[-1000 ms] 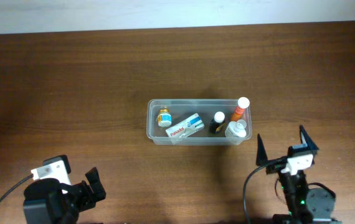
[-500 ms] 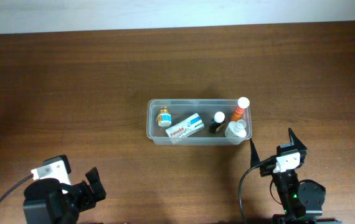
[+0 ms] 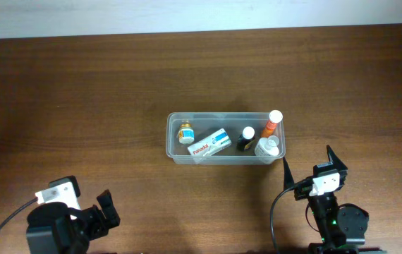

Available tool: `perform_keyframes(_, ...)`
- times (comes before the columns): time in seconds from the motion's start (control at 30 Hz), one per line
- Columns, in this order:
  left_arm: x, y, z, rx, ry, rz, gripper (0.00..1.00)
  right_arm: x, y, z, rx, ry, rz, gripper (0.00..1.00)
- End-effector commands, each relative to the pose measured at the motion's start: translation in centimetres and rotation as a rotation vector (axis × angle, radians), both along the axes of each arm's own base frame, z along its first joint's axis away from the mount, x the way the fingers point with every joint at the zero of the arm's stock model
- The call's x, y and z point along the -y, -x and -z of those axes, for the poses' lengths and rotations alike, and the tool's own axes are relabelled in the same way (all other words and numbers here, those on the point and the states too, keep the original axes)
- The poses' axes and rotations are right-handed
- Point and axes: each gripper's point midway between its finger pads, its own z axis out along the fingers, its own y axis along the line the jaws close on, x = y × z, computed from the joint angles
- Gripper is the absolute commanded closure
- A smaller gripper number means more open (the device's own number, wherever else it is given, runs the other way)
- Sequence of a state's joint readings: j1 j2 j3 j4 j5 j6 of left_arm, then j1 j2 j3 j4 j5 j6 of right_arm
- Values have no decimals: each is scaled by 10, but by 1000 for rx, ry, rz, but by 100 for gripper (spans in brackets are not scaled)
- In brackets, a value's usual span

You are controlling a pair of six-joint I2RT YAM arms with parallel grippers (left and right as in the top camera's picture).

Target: Pack container

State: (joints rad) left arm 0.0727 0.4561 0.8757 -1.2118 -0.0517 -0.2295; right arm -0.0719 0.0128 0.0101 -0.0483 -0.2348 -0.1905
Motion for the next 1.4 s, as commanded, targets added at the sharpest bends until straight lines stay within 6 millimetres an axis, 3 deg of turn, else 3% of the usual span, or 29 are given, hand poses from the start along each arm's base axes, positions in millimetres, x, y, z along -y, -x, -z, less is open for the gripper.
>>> perform_keyframes(0.0, 1, 0, 1, 2, 17, -6, 1, -5, 1, 2, -3, 3, -25, 2)
perform_keyframes(0.43, 0, -1, 2, 11, 9, -11, 1, -5, 1, 2, -3, 3, -25, 2)
perform_keyframes(0.63, -11, -38, 11, 185, -121, 25, 1, -5, 1, 2, -3, 3, -25, 2)
perform_keyframes(0.73, -5, -56, 20, 294, -179, 108, 1, -5, 1, 2, -3, 3, -25, 2)
perform_keyframes(0.93, 4, -84, 16, 554, -367, 244, 1, -5, 1, 2, -3, 3, -25, 2)
perform_keyframes(1.13, 3, -95, 29, 747, -460, 233, 1, -5, 1, 2, -3, 3, -25, 2)
perform_keyframes(1.23, 1, -91, 56, 636, -445, 242, 1, -5, 1, 2, -3, 3, -25, 2)
perform_keyframes(1.37, 2, -91, 53, 648, -446, 245, 1, -5, 1, 2, -3, 3, -25, 2)
